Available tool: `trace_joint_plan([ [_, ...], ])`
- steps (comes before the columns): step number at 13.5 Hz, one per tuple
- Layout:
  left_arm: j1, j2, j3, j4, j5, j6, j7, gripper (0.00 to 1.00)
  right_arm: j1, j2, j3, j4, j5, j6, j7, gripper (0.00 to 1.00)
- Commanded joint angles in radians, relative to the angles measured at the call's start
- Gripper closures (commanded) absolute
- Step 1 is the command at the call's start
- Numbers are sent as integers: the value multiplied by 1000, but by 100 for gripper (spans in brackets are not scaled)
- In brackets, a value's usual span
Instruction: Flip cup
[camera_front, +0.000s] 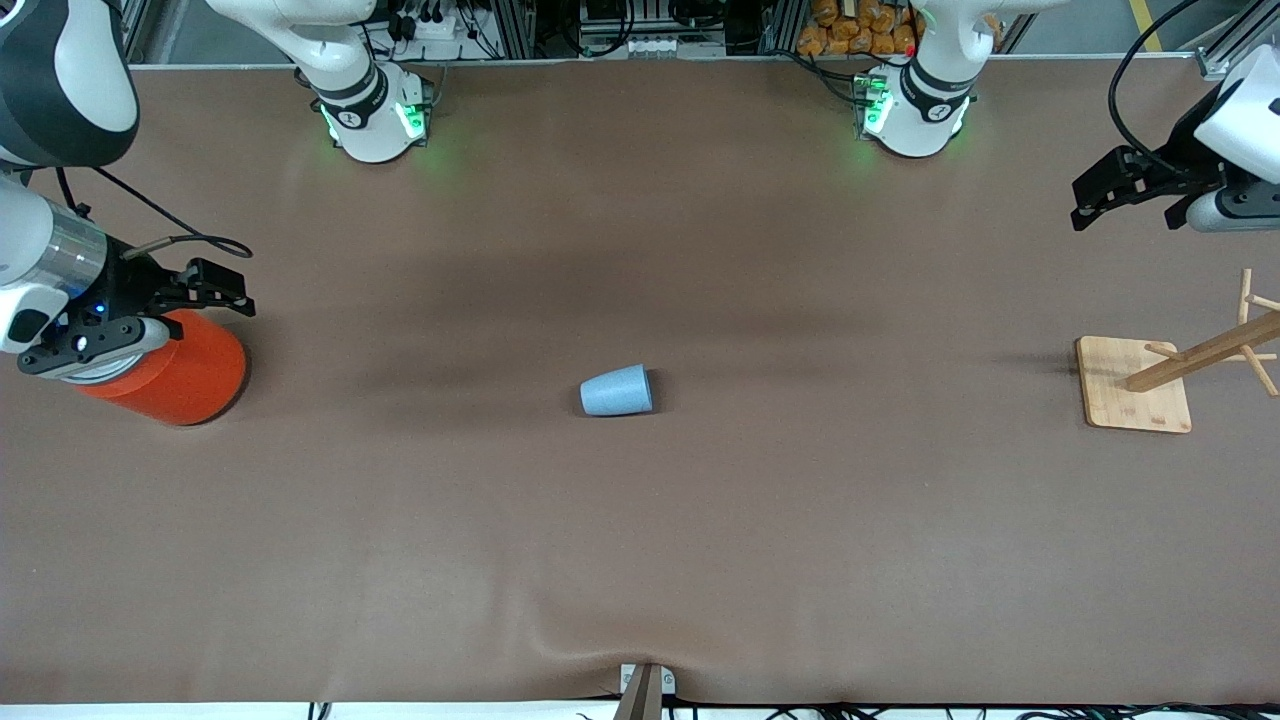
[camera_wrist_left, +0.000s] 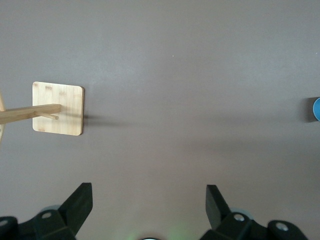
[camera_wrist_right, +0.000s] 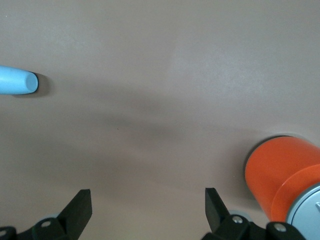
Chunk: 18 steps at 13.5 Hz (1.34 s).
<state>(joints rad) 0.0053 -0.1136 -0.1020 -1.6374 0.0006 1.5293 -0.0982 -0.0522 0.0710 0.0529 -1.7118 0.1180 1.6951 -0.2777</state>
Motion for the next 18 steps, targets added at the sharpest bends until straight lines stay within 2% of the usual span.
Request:
trace_joint_plan([
  [1, 10, -3, -5, 19, -8, -9, 14, 0, 8, -22, -10, -12, 17, -2, 14, 0],
  [7, 10, 2, -4, 19, -1, -15, 12, 0, 6, -22, -10, -11, 17, -2, 14, 0],
  [9, 12, 40, -5, 18, -19, -17, 23, 0, 6, -22, -10, -11, 17, 0, 14, 0],
  [15, -10, 284, -22, 8, -370, 115, 35, 0, 6, -22, -10, -11, 17, 0, 14, 0],
  [18, -69, 389, -24, 1, -546, 175, 32, 0, 6, -22, -10, -11, 17, 0, 14, 0],
])
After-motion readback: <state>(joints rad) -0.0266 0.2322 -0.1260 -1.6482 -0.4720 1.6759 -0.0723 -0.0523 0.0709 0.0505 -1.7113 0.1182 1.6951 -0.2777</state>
